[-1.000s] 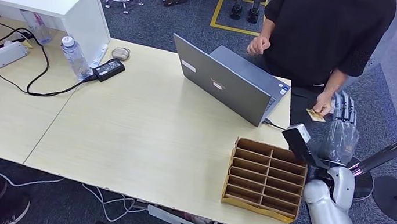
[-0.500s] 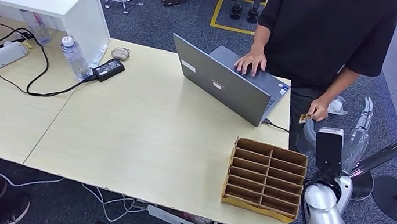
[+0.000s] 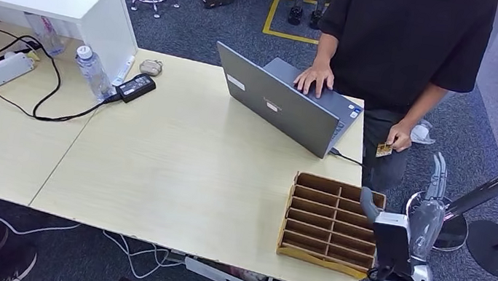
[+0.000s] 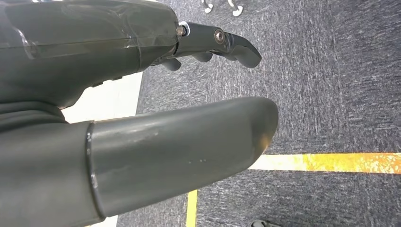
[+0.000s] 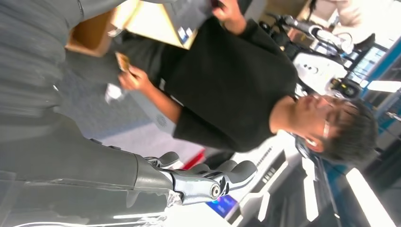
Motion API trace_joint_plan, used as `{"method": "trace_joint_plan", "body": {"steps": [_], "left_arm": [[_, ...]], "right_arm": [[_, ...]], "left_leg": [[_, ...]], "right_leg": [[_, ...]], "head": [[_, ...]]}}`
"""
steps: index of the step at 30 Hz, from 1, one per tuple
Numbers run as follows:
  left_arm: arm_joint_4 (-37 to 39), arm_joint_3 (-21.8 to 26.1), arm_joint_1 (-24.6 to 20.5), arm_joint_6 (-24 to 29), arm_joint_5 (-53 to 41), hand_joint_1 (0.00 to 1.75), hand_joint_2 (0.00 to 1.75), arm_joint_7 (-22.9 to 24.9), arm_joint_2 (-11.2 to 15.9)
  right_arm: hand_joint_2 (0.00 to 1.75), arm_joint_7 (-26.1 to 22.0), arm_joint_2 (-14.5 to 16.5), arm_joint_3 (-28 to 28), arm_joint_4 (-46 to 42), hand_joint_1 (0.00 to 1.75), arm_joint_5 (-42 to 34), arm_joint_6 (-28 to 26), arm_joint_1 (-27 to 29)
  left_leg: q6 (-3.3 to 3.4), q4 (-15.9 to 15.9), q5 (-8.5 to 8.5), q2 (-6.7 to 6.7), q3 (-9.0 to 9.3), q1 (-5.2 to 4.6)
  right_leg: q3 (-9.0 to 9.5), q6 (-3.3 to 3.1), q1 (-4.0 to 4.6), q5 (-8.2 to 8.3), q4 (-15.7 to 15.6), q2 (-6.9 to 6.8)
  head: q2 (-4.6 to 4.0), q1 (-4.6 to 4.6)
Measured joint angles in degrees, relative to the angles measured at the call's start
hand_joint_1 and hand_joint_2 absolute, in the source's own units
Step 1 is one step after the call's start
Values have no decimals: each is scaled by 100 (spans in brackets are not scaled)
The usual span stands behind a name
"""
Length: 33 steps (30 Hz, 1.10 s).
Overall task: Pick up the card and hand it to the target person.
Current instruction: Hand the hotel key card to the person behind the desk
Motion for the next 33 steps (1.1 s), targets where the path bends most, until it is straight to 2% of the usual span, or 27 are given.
{"method": "trace_joint_plan", "body": {"steps": [6, 15, 23, 33], "left_arm": [[0, 2, 0, -3, 4, 0, 0, 15, -24], [0, 2, -1, -7, 5, 0, 0, -32, -40], [0, 2, 0, -8, 7, 0, 0, -68, -60], [0, 4, 1, 2, 47, 0, 0, -147, -80]], "right_arm": [[175, -300, 109, 31, 46, 0, -783, 5, 368], [175, -674, 306, 384, 391, 0, -1686, 166, 359], [175, -815, 472, 668, 766, 0, -1958, 186, 279], [175, -808, 504, 836, 973, 0, -2064, 133, 213]], "left_leg": [[0, -1, 0, -1, -1, 0], [0, -1, 1, -1, -2, 0], [0, -1, 1, -2, -2, 0], [0, -1, 1, -2, -2, 0]], "right_leg": [[0, 0, 0, 0, 1, 0], [0, 0, 0, 0, 1, 0], [0, 0, 0, 0, 1, -1], [0, 0, -1, 0, 1, -1]], "head": [[0, 0], [0, 0], [0, 1], [0, 0]]}}
